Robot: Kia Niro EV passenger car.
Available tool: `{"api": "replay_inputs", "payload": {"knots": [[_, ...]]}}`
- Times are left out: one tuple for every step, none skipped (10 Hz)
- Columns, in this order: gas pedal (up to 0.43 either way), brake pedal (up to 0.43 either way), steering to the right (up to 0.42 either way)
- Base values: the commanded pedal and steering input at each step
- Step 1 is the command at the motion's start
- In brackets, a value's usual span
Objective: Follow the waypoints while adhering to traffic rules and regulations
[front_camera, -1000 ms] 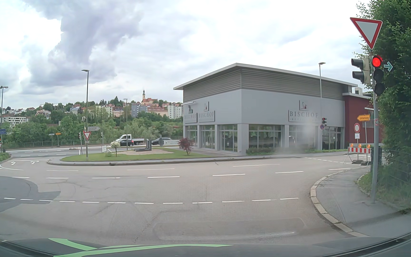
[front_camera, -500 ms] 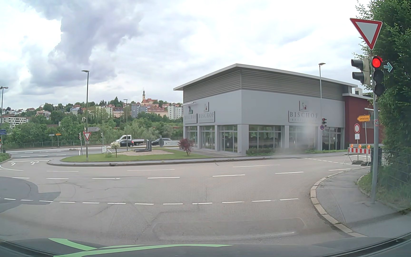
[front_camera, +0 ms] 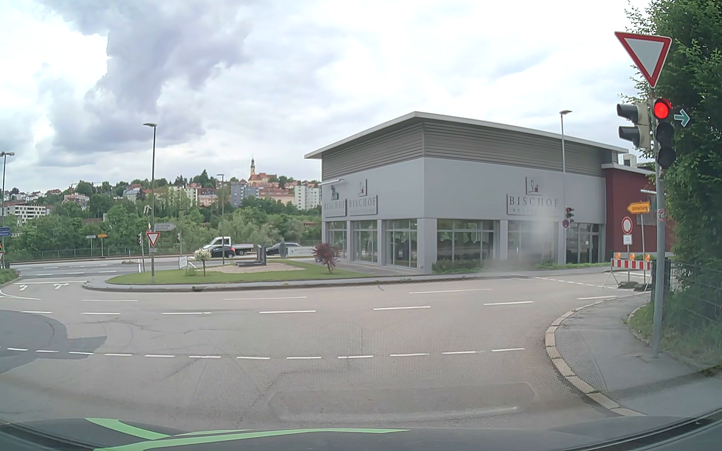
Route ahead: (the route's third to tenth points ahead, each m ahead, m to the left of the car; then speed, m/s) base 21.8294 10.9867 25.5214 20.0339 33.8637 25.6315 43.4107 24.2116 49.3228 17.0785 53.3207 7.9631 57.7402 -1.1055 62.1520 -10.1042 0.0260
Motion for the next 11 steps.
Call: {"api": "replay_inputs", "payload": {"knots": [[0.000, 0.323, 0.000], [0.000, 0.323, 0.000], [0.000, 0.323, 0.000], [0.000, 0.329, 0.000], [0.000, 0.329, 0.000], [0.000, 0.335, 0.000], [0.000, 0.341, 0.000], [0.000, 0.341, 0.000], [0.000, 0.341, 0.000], [0.000, 0.341, 0.000], [0.000, 0.348, 0.000]]}}
